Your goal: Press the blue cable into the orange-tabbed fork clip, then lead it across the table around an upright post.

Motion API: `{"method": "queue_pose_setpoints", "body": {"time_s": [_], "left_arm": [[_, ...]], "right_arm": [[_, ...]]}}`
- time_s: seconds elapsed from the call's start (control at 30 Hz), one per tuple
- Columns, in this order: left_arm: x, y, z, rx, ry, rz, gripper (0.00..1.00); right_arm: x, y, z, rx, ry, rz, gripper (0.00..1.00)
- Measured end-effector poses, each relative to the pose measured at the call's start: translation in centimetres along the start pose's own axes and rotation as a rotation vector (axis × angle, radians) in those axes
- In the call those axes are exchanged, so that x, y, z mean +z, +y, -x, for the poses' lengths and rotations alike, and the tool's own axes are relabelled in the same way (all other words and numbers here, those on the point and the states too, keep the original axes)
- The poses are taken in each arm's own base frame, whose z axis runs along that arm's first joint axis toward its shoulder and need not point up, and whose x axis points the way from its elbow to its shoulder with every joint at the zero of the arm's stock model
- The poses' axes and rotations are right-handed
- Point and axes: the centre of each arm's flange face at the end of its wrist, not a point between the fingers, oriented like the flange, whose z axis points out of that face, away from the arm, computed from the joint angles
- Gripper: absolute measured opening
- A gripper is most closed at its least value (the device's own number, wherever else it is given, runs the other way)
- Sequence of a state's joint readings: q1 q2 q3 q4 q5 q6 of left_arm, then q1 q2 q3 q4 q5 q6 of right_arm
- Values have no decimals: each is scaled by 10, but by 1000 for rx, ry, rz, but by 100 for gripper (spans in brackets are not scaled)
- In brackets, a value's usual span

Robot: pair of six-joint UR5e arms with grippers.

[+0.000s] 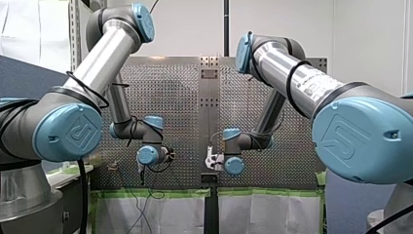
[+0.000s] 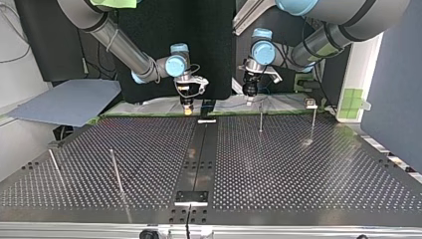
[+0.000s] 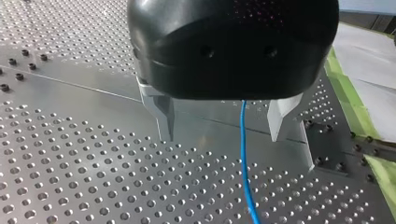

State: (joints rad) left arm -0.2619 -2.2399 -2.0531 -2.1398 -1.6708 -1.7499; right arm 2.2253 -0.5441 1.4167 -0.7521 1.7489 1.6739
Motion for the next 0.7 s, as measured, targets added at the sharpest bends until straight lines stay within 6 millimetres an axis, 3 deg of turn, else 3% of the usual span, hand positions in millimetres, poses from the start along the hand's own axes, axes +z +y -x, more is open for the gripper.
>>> {"method": "queue_pose_setpoints", "body": {"time_s": [0.2, 0.47, 0.7], "left_arm": [[3, 2, -6, 3, 4, 21, 100], [21, 9, -32, 23, 7, 68, 100], [33, 10, -32, 24, -14, 88, 100]], "right_arm": [[0, 0, 0, 0, -2, 0, 0], [-1, 0, 1, -1, -6, 1, 0], [0, 0, 1, -1, -5, 1, 0]]}}
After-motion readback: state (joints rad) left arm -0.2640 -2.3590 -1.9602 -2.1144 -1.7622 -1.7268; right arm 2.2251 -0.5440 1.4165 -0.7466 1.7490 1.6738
